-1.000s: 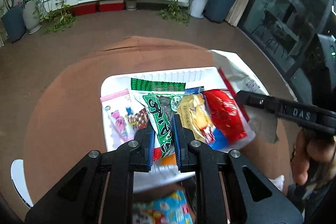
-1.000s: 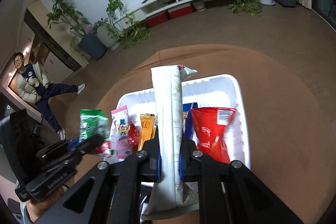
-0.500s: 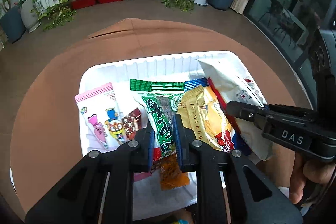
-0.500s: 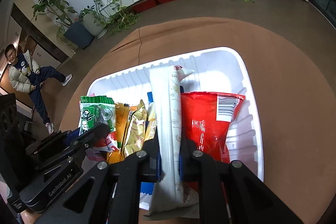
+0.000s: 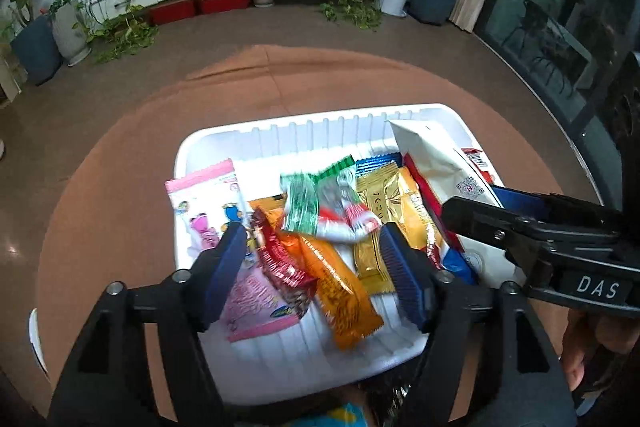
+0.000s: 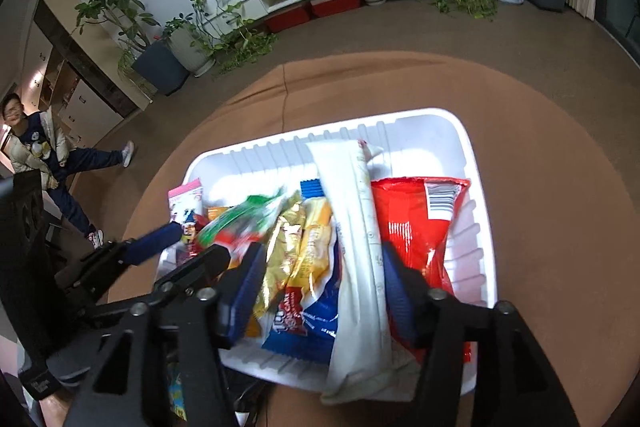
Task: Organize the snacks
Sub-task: 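Place seaweed packet in tray with left gripper while right gripper places white packet, then grasp the panda-print chip bag with the left gripper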
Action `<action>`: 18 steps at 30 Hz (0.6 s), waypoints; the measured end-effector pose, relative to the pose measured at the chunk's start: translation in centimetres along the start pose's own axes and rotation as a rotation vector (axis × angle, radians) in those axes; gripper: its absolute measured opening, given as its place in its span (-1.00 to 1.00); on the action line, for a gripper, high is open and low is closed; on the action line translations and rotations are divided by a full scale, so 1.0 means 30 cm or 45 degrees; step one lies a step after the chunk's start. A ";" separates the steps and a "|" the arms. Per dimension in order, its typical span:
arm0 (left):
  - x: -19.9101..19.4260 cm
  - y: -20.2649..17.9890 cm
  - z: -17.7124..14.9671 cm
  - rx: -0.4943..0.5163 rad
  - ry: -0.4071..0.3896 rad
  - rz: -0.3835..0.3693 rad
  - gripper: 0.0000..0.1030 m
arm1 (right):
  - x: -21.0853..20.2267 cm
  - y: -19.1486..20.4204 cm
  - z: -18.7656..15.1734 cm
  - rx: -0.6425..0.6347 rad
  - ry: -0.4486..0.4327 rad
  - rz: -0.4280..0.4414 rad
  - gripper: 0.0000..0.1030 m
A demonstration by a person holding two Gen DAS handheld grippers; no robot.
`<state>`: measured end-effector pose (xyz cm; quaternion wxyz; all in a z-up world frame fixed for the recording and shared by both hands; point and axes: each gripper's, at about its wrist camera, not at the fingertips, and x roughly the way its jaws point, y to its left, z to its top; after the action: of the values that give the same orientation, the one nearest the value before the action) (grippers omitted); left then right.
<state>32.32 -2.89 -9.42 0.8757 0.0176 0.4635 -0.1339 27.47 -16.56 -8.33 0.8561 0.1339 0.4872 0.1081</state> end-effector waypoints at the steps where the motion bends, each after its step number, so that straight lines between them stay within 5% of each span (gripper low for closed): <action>1: -0.027 0.002 -0.007 -0.004 -0.009 -0.004 0.42 | -0.022 -0.002 -0.007 -0.001 -0.009 -0.002 0.34; 9: -0.272 0.020 -0.108 0.163 -0.086 -0.050 0.85 | -0.239 -0.067 -0.127 -0.028 -0.125 0.028 0.71; 11: -0.296 0.028 -0.167 0.266 -0.049 -0.059 0.86 | -0.285 -0.084 -0.191 -0.025 -0.143 0.031 0.76; 14: -0.284 0.028 -0.273 0.451 0.042 0.049 0.86 | -0.306 -0.082 -0.282 -0.025 -0.106 0.066 0.77; 18: -0.291 -0.019 -0.408 0.728 0.033 0.040 0.86 | -0.292 -0.049 -0.392 -0.033 -0.031 0.112 0.77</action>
<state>17.64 0.37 -9.20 0.8312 0.2728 0.4176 -0.2454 13.01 -19.25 -7.51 0.8582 0.1455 0.4689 0.1501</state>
